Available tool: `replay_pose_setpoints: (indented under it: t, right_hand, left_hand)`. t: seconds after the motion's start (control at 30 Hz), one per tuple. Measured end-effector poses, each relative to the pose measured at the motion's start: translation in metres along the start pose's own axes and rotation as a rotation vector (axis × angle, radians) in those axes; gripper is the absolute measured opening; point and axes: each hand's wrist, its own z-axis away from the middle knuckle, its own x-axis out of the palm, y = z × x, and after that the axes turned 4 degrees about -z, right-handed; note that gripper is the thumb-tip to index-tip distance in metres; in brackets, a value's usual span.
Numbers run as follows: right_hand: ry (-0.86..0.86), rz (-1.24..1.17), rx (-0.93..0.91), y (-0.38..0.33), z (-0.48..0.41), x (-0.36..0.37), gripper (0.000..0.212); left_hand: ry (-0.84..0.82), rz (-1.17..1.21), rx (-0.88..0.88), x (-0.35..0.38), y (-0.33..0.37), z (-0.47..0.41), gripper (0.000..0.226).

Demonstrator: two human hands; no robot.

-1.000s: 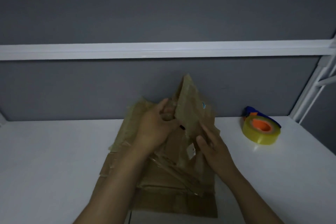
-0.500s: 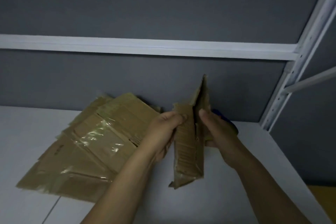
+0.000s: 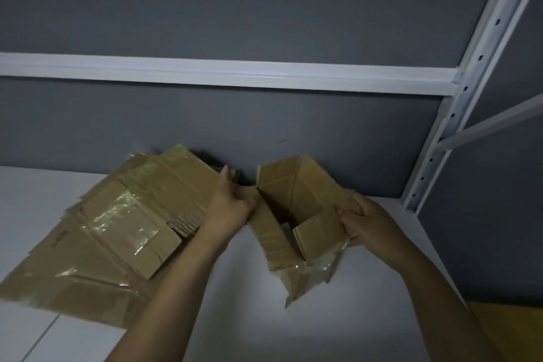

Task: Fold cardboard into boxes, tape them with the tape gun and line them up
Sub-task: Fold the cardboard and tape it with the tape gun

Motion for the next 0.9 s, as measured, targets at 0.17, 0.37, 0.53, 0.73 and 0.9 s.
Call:
replay_pose_setpoints:
  t: [0.17, 0.37, 0.53, 0.73, 0.9]
  right_hand:
    - [0.071, 0.068, -0.026, 0.008, -0.011, -0.006, 0.041]
    - [0.114, -0.047, -0.150, 0.010, -0.015, -0.004, 0.027]
    - [-0.131, -0.107, -0.063, 0.023, -0.007, -0.008, 0.045]
    - [0.097, 0.124, -0.053, 0.043, -0.014, -0.021, 0.044]
    - [0.236, 0.122, -0.200, 0.043, -0.010, -0.014, 0.037]
  left_hand:
    - [-0.169, -0.439, 0.230, 0.005, -0.005, -0.031, 0.070]
    - [-0.433, -0.319, 0.322, 0.011, -0.009, -0.042, 0.047]
    - [-0.548, -0.381, 0.372, 0.004, -0.012, -0.050, 0.044]
    - [-0.844, -0.389, 0.453, -0.009, -0.012, -0.062, 0.103]
    - [-0.592, -0.369, 0.346, 0.001, -0.011, -0.057, 0.051]
